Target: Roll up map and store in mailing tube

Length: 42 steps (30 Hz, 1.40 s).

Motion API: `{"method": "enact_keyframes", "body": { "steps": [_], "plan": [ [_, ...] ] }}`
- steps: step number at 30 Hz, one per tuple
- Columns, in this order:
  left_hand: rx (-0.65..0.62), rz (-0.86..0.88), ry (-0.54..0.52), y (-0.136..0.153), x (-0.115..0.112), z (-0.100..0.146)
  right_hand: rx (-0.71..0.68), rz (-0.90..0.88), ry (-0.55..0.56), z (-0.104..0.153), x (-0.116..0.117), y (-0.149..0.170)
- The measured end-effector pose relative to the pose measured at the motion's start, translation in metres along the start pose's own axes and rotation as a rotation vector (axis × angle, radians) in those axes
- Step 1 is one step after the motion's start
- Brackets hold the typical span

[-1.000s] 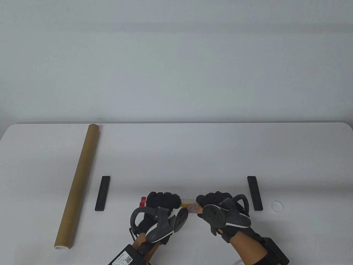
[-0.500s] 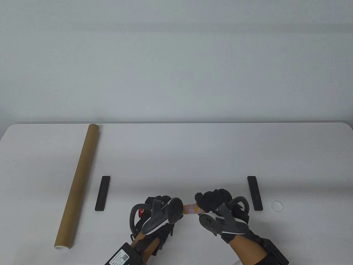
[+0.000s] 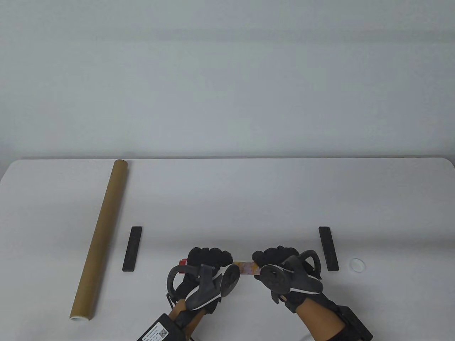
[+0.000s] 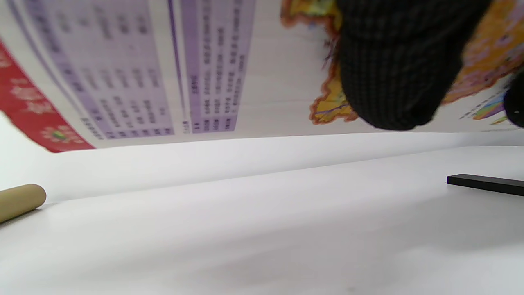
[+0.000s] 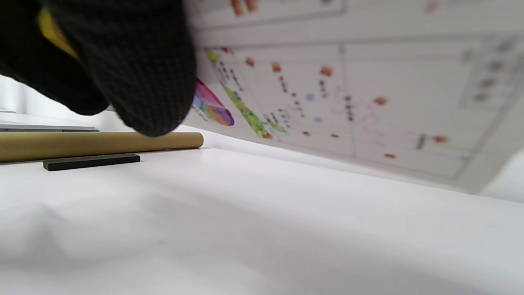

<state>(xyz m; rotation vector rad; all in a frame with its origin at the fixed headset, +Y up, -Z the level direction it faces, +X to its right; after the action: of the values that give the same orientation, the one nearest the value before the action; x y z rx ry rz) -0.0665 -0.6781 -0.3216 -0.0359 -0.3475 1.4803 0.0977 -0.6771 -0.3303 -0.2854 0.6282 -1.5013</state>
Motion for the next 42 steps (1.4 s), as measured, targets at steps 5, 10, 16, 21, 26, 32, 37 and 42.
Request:
{"method": "enact_keyframes", "body": {
  "steps": [5,10,16,21,26,32,37,42],
  "plan": [
    [0.019,0.063,0.088,0.005,-0.003,-0.004,-0.029,0.121,0.067,0.003,-0.003,-0.009],
    [0.024,0.139,0.172,0.01,-0.009,-0.006,-0.043,0.173,0.083,0.003,-0.004,-0.014],
    [0.013,0.066,0.079,0.004,-0.005,-0.002,-0.027,0.122,0.038,0.001,-0.002,-0.009],
    [-0.009,-0.033,-0.027,-0.002,0.001,0.002,-0.005,0.004,-0.004,-0.001,0.001,-0.002],
    [-0.013,-0.005,0.008,0.0,0.0,0.0,-0.015,0.027,0.013,0.0,0.0,-0.003],
    [0.009,0.083,0.116,0.006,-0.004,-0.004,-0.035,0.152,0.08,0.003,-0.003,-0.011],
    [0.007,0.143,0.177,0.008,-0.007,-0.006,-0.043,0.18,0.086,0.003,-0.004,-0.013],
    [-0.001,0.095,0.103,0.004,-0.005,-0.003,-0.034,0.14,0.049,0.001,-0.003,-0.009]
  ]
}}
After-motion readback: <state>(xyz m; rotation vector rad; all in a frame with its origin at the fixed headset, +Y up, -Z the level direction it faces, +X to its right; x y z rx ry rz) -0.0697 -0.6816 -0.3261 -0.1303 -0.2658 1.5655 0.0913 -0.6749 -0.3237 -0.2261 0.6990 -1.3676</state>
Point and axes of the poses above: the tracker on the back of each hand, its own y axis roughly to the little-finger side, its own z axis roughly from the fingertips to the wrist, x = y × z, the point moved 2 cm from there along -z, roughly from the wrist to the fingertips
